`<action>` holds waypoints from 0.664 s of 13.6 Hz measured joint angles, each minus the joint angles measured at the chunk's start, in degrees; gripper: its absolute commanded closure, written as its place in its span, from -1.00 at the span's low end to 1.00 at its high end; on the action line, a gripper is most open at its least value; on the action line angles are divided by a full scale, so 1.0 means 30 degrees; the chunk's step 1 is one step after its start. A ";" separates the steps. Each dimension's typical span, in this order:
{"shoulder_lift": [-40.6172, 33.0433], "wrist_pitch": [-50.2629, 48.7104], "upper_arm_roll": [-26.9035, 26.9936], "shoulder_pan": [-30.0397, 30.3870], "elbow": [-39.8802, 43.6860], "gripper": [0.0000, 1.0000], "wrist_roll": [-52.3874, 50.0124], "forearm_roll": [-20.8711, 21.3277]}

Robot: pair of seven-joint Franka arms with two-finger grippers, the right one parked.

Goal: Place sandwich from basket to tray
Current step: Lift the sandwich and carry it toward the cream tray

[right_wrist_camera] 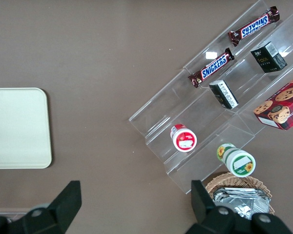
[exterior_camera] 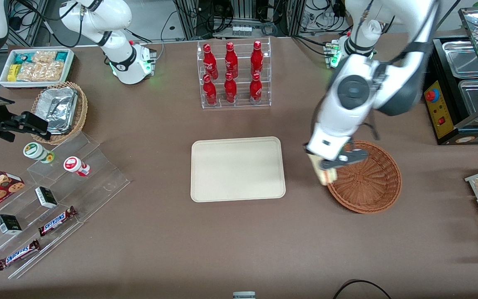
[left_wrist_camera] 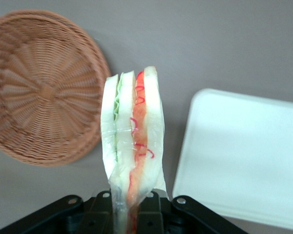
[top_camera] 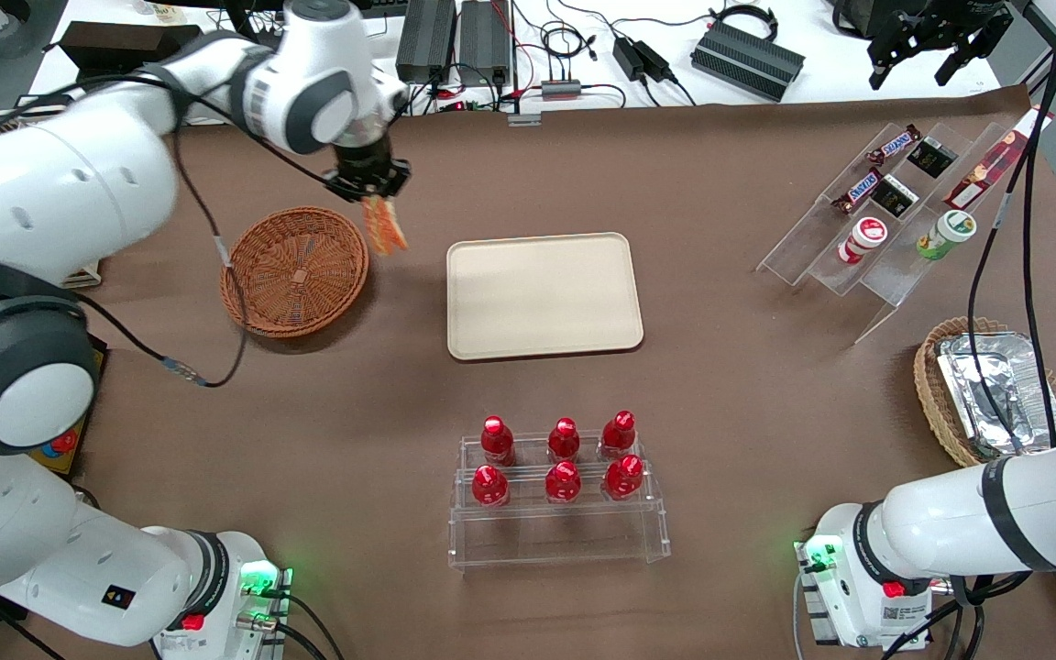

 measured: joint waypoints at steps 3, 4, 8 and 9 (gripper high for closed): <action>0.1940 0.0015 0.0006 -0.1746 0.1639 0.77 -0.0165 0.0000; 0.2681 0.0017 0.0010 -0.2181 0.2343 0.77 -0.0168 0.0001; 0.5660 0.0226 -0.0007 -0.3804 0.4848 0.74 -0.0203 0.0000; 0.6298 0.0617 -0.0016 -0.4134 0.5366 0.74 -0.0216 0.0000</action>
